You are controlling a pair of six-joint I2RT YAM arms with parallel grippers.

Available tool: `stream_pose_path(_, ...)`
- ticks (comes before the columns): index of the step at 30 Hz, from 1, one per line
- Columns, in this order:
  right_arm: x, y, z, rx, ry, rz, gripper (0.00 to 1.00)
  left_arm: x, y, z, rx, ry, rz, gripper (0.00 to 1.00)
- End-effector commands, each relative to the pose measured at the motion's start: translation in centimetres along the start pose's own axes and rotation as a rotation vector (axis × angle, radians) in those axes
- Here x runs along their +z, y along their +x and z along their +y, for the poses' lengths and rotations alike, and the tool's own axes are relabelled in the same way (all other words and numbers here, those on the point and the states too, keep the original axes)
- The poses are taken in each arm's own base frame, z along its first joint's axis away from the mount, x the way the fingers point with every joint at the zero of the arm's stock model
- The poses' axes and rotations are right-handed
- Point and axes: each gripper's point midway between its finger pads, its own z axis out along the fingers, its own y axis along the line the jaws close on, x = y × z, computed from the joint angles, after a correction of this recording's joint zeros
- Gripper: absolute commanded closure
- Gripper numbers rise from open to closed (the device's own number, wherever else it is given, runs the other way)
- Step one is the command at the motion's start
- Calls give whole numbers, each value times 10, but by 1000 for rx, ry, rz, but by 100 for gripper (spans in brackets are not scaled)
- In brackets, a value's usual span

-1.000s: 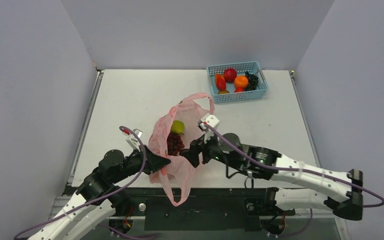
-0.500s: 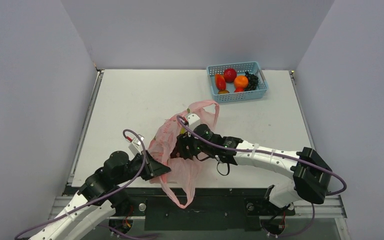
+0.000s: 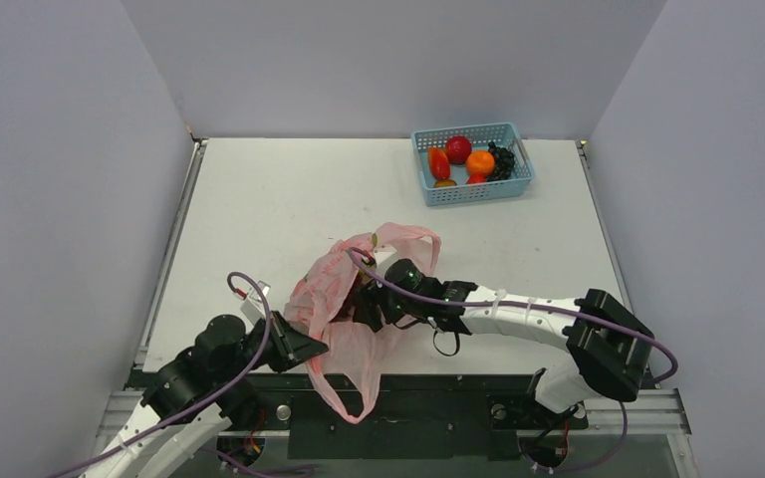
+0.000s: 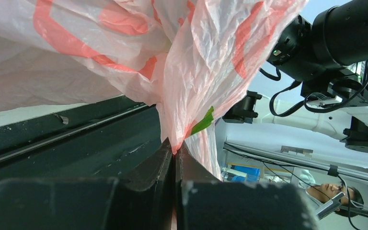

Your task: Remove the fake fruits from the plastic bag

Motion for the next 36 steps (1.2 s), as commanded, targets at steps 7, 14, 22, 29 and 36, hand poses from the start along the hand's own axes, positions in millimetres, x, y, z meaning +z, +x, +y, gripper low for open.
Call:
stream_pose_path(7,16,9,11,-60,-103,10,29,14,-4,-3,-25,-30,15,100)
stream_pose_path(14,32,25,10,-94,-104,43,28,25,2,-5,-26,-30,65,100)
stream_pose_path(22,48,18,9,-109,-84,20,25,25,2,-4,-36,-25,64,100)
stream_pose_path(29,48,2,9,-120,-41,-39,26,26,8,0,-47,-36,94,100)
stream_pose_path(36,48,-11,10,-125,-4,-78,44,23,12,3,-44,-55,119,100)
